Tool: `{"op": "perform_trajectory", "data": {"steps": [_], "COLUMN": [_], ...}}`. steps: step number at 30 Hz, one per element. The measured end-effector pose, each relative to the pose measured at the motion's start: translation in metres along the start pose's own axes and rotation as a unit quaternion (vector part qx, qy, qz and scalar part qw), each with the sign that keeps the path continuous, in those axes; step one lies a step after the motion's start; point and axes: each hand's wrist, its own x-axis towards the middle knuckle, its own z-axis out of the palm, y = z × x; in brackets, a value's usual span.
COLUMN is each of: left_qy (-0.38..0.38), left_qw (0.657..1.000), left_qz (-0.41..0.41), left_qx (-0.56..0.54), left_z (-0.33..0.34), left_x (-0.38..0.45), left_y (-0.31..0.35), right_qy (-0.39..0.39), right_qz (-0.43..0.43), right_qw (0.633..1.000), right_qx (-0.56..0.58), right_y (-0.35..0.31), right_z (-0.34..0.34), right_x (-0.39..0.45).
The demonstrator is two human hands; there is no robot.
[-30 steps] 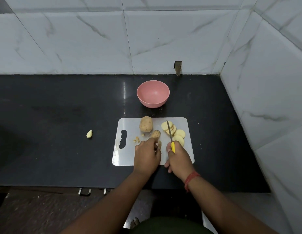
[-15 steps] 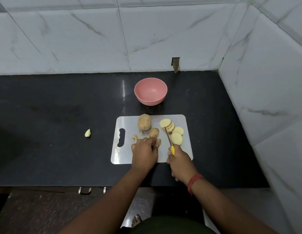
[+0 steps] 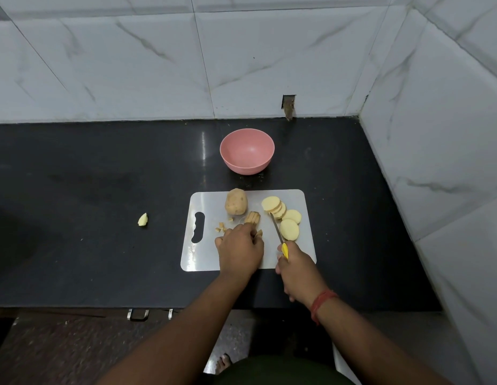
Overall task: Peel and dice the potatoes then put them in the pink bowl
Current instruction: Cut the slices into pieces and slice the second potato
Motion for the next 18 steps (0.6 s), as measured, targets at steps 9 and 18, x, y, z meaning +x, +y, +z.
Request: {"op": "perform_trajectory", "data": {"steps": [9, 18], "left_qy": [-0.011, -0.064], "left_qw": [0.996, 0.992], "left_qz": [0.083, 0.107], "left_qx": [0.026, -0.026], "left_z": [-0.001, -0.009], "left_x": [-0.01, -0.008], "left_y": [-0.014, -0.022], "right_qy": [-0.012, -0.04], "right_qz": [0.013, 0.008], "right_qw": [1.0, 0.998], "right_qx": [-0.016, -0.042], "right_y": [0.003, -0.001], "right_z": [-0.003, -0.002], "right_x": [-0.002, -0.013]}}
